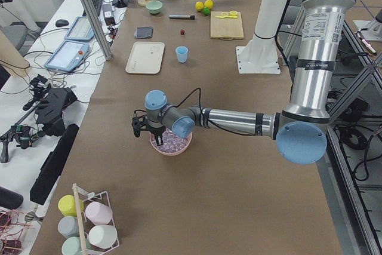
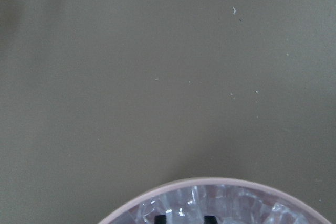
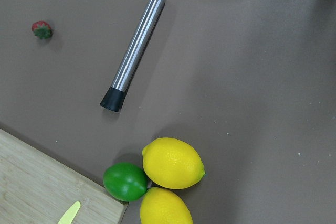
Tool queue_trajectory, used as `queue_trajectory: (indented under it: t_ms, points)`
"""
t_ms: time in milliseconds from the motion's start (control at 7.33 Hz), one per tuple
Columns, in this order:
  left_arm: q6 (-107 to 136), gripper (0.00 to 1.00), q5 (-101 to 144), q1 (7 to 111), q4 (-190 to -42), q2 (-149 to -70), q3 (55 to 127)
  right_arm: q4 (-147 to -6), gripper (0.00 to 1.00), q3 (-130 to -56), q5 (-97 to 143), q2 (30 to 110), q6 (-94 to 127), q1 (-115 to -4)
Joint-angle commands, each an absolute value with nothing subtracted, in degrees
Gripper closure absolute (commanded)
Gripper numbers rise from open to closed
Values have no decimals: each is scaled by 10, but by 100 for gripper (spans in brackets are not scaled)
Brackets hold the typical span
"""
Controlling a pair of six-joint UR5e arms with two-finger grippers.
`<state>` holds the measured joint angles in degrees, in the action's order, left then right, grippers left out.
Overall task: Mash ice and strawberries in cup
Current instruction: 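Lower the left gripper into the ice bowl and grasp a third cube, then carry the ice cube with the left gripper to the blue cup and drop it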
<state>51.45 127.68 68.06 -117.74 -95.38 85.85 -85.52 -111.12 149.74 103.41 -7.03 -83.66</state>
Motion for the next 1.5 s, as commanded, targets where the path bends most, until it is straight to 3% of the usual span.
queue_trajectory:
  t_ms: [0,273,546,1365]
  points:
    - [512,100,1319,716,-1171,-957,874,-855,0,-1113,1499,1036,-70,-837]
    - [518,100,1367,738,-1138,-960,942,-855,0,-1113,1499,1037,-70,-837]
    - [580,100,1369,694,-1123,-997,1004,-855,0,-1112,1499,1036,-71,-837]
    - [807,100,1186,411,-1067,-1249,984,-854,0,-1114,1500,1034,-71,-836]
